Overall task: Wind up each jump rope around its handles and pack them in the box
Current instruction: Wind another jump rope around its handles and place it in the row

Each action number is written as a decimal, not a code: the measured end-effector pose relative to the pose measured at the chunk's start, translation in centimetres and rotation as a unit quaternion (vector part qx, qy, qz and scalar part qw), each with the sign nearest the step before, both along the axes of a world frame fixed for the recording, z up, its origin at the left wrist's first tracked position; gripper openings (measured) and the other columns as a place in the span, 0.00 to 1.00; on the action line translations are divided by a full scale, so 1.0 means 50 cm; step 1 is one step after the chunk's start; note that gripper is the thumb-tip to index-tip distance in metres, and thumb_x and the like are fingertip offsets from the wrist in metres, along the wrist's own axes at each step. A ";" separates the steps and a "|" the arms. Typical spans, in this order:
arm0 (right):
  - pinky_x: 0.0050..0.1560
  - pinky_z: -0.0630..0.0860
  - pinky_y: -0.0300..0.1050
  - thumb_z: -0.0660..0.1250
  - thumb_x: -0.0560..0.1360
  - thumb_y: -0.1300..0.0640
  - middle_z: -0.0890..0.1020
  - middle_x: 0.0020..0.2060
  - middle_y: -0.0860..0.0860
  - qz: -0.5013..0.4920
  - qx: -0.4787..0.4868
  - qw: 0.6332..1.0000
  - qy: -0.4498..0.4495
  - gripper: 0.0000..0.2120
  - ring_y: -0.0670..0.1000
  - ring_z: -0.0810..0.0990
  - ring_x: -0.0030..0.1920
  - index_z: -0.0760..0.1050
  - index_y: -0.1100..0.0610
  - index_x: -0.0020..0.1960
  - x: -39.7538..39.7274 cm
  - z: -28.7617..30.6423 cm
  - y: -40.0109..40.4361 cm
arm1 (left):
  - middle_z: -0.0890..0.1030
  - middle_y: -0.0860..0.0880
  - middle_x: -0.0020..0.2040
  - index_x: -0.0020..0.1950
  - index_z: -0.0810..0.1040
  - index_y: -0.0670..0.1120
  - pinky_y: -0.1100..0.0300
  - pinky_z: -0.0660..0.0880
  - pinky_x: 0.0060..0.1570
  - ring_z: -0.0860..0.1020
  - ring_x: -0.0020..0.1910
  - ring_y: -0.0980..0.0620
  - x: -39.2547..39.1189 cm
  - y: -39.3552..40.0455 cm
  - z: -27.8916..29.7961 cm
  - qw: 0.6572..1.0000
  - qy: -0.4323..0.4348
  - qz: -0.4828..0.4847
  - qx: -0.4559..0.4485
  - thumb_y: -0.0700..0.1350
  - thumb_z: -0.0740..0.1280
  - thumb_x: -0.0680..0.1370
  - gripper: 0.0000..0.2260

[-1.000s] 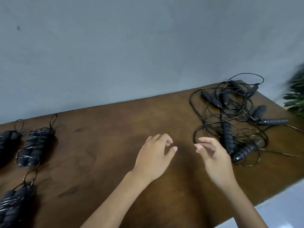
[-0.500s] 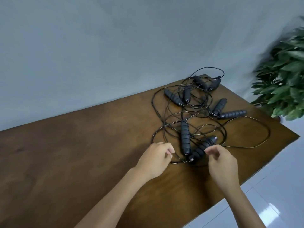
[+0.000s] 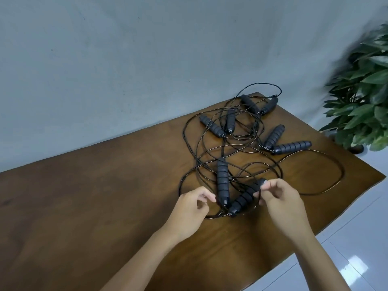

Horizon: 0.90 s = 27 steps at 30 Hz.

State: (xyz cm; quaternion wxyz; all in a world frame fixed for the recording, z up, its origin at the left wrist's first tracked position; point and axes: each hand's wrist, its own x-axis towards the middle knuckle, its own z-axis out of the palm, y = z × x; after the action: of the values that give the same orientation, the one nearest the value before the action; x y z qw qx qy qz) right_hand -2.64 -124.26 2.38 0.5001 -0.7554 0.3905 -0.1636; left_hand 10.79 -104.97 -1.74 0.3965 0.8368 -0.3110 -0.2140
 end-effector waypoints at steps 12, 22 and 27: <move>0.50 0.80 0.47 0.63 0.83 0.60 0.88 0.48 0.54 0.037 0.183 0.966 -0.177 0.10 0.53 0.85 0.48 0.83 0.59 0.55 0.122 0.121 -0.061 | 0.72 0.62 0.69 0.72 0.73 0.55 0.58 0.72 0.68 0.70 0.69 0.60 -0.015 -0.088 0.016 0.999 0.001 0.043 -0.010 0.53 0.71 0.80 0.21; 0.51 0.79 0.47 0.66 0.82 0.59 0.88 0.46 0.53 0.049 0.171 0.970 -0.165 0.07 0.50 0.82 0.43 0.83 0.58 0.54 0.181 0.137 -0.109 | 0.46 0.39 0.84 0.75 0.66 0.48 0.44 0.69 0.72 0.56 0.79 0.36 -0.049 -0.210 0.012 0.964 -0.100 -0.032 0.246 0.65 0.76 0.71 0.40; 0.49 0.80 0.45 0.65 0.82 0.59 0.88 0.45 0.52 0.040 0.177 0.969 -0.165 0.07 0.48 0.82 0.41 0.82 0.58 0.54 0.191 0.130 -0.125 | 0.52 0.40 0.83 0.65 0.76 0.44 0.48 0.69 0.70 0.63 0.73 0.38 -0.044 -0.205 0.023 0.957 -0.144 -0.034 0.248 0.56 0.71 0.77 0.21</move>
State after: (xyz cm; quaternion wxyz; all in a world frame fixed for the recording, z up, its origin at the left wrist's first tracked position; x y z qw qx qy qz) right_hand 6.90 -130.51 8.90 0.6893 -0.6327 0.2946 -0.1944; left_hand 8.61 -115.22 -0.58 0.1201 0.9196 -0.3306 -0.1751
